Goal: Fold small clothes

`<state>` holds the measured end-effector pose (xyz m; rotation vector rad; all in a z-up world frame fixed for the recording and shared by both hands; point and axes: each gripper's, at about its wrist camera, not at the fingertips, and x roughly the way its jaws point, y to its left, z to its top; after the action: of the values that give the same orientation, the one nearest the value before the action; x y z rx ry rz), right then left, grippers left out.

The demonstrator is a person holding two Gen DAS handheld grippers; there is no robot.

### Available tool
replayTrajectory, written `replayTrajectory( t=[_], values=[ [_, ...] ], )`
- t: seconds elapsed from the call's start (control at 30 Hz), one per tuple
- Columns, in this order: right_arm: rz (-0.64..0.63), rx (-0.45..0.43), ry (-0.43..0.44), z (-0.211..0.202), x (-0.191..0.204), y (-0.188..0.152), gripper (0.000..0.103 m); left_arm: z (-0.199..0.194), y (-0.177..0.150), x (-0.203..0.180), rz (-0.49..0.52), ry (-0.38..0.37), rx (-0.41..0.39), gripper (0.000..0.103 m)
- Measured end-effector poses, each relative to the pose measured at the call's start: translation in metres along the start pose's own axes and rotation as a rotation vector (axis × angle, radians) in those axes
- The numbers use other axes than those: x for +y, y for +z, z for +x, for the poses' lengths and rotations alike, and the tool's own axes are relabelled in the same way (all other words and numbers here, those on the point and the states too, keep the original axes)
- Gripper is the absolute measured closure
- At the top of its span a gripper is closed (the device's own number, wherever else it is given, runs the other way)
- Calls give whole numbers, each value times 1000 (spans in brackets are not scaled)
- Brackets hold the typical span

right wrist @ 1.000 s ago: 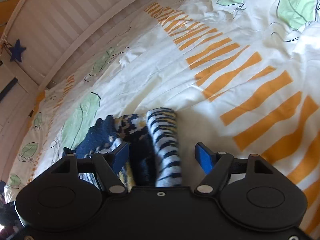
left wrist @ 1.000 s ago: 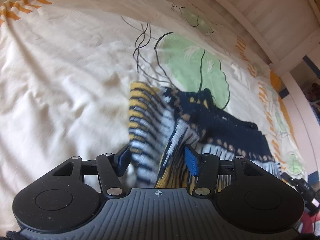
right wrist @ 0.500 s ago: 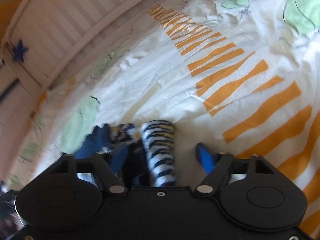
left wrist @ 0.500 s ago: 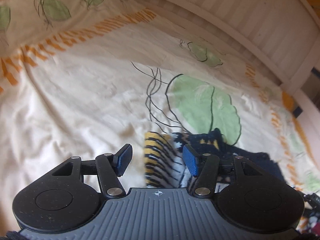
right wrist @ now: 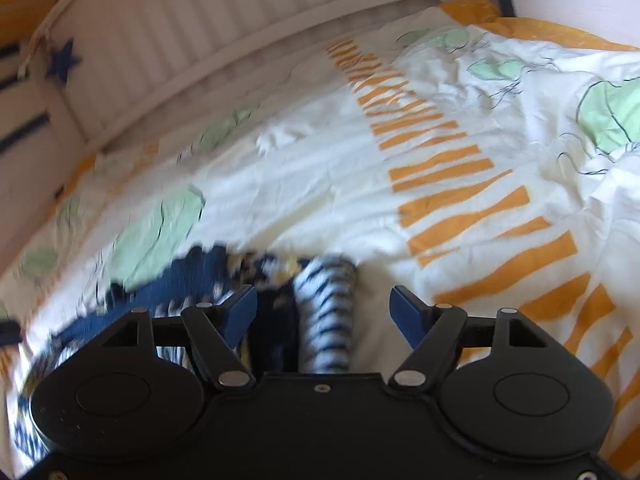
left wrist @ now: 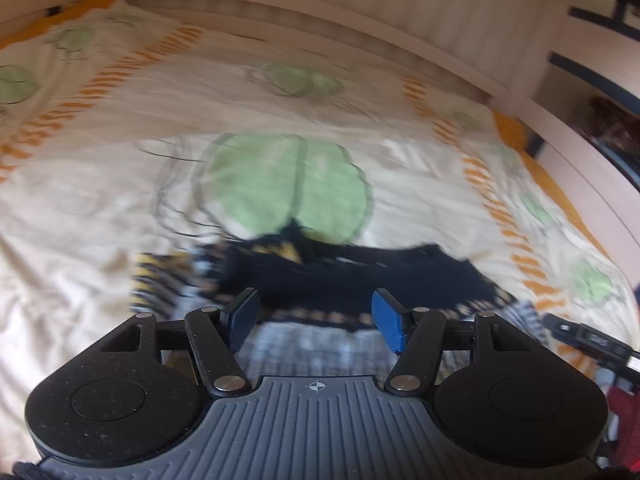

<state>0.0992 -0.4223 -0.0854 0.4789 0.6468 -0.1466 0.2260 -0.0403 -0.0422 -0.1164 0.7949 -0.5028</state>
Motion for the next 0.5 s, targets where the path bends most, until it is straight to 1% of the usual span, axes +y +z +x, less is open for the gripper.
replayTrajectory(
  t=[0.03,0.1,0.23,0.33,0.43,0.5],
  values=[
    [-8,23,-1,3,1,-5,20,5,-2,-11,17,-13,5,43],
    [-11,64,-17,10,-2,-15,20,16,-6,-32,47,-37,19,43],
    [36,51,3,1,-10,-14,19,43,-14,-66,101,-53,72,43],
    [79,33,15,-7,-17,-13,17,61,-17,-84,134,-29,95,43],
    [129,21,36,-13,-25,-14,9,79,-17,-94,148,10,118,43],
    [153,18,43,-14,-30,-15,9,93,-18,-98,162,44,142,43]
  ],
)
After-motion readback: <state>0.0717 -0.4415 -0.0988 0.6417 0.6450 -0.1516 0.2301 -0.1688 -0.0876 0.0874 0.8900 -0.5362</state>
